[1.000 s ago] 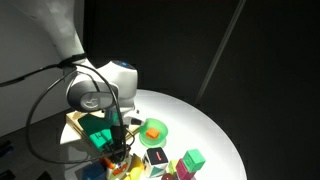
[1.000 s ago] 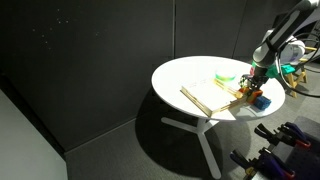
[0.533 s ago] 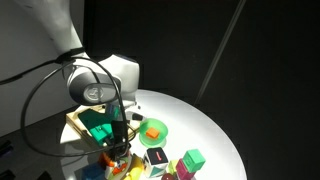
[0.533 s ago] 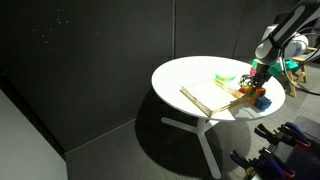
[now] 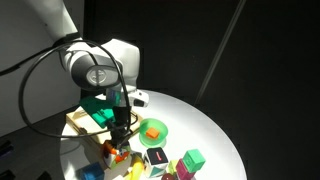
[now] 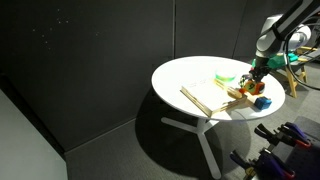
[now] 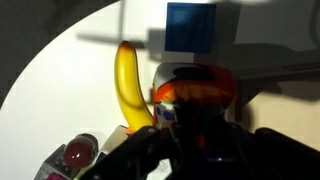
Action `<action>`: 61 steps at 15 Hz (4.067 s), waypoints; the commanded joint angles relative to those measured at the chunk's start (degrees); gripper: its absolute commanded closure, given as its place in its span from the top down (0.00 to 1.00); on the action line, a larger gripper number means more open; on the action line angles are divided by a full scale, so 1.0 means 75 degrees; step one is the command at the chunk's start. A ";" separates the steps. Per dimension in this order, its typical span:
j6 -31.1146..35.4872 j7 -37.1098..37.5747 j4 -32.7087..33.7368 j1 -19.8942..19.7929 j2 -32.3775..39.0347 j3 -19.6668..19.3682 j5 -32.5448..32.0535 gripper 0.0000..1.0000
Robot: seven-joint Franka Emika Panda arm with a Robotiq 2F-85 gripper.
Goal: Move the orange and white blocks onto the tray
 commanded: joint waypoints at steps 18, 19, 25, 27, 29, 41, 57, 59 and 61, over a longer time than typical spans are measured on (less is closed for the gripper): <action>-0.1038 0.1876 0.1230 0.1191 0.0092 0.0628 -0.0622 0.08; -0.1094 0.1988 0.1347 0.1251 0.0199 0.0647 -0.0676 0.08; -0.1300 0.2536 0.2122 0.1610 0.1020 0.0713 -0.0745 0.08; -0.1377 0.2653 0.2398 0.1718 0.1300 0.0724 -0.0704 0.08; -0.1465 0.2705 0.2682 0.1807 0.1561 0.0754 -0.0647 0.08; -0.1184 0.2498 0.3203 0.1845 0.2268 0.0981 -0.0355 0.08; -0.0729 0.2136 0.3053 0.1315 0.2214 0.1271 0.0484 1.00; -0.0722 0.2164 0.3029 0.1289 0.2173 0.1276 0.0617 1.00; -0.0691 0.2260 0.2974 0.1299 0.2112 0.1238 0.0705 1.00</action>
